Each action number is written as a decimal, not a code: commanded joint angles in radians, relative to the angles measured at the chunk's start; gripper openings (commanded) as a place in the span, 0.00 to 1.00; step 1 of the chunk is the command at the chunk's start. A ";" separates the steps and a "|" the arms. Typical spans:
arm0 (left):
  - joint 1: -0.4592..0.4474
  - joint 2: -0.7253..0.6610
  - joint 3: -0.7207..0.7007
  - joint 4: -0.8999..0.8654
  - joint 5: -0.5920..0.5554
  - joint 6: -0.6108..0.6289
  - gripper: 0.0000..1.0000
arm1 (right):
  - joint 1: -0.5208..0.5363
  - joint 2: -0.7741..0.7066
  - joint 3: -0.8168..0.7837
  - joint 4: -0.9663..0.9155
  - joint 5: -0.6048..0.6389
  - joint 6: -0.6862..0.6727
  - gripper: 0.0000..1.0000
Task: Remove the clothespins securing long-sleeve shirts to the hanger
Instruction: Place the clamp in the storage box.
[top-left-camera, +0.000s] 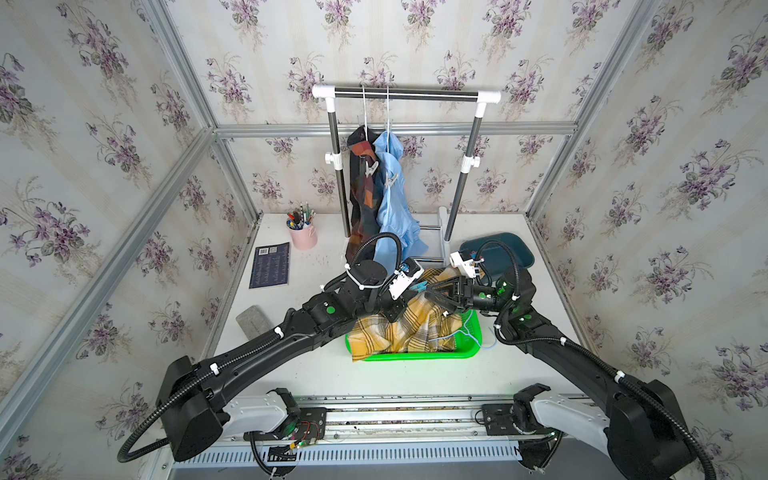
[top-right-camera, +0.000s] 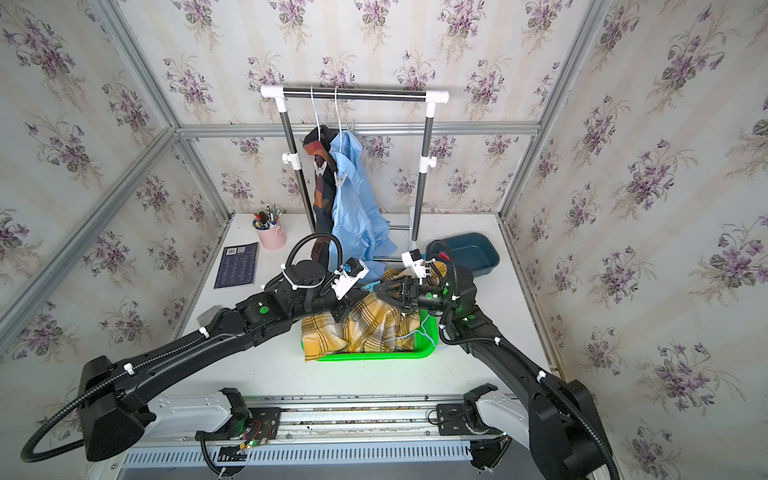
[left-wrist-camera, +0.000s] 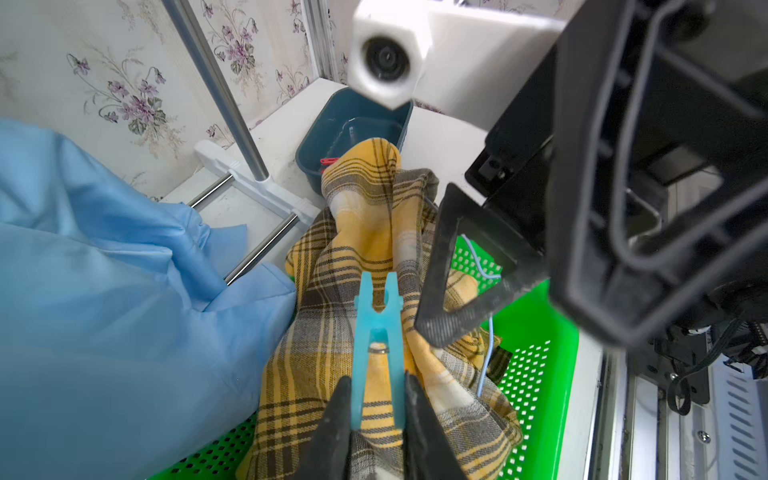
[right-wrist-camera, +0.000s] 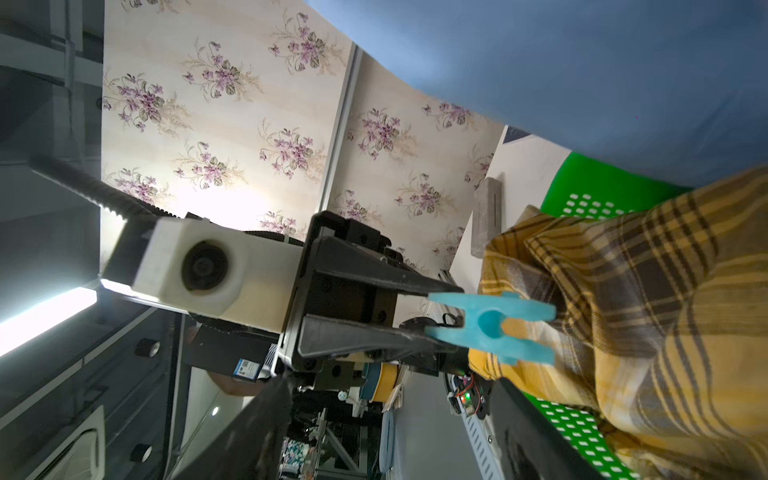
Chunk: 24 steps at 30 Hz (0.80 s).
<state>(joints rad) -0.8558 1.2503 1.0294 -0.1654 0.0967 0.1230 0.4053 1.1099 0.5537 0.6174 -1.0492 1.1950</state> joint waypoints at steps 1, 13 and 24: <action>-0.012 -0.008 -0.005 0.056 -0.037 0.015 0.21 | 0.006 0.013 -0.003 0.081 0.023 0.038 0.72; -0.043 -0.017 -0.017 0.057 -0.025 0.000 0.22 | 0.007 0.056 0.007 0.106 0.074 0.046 0.57; -0.051 -0.002 -0.020 0.059 -0.014 -0.013 0.22 | 0.012 0.062 0.000 0.124 0.089 0.053 0.35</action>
<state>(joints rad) -0.9058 1.2434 1.0126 -0.1207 0.0731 0.1230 0.4129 1.1725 0.5541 0.6842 -0.9611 1.2350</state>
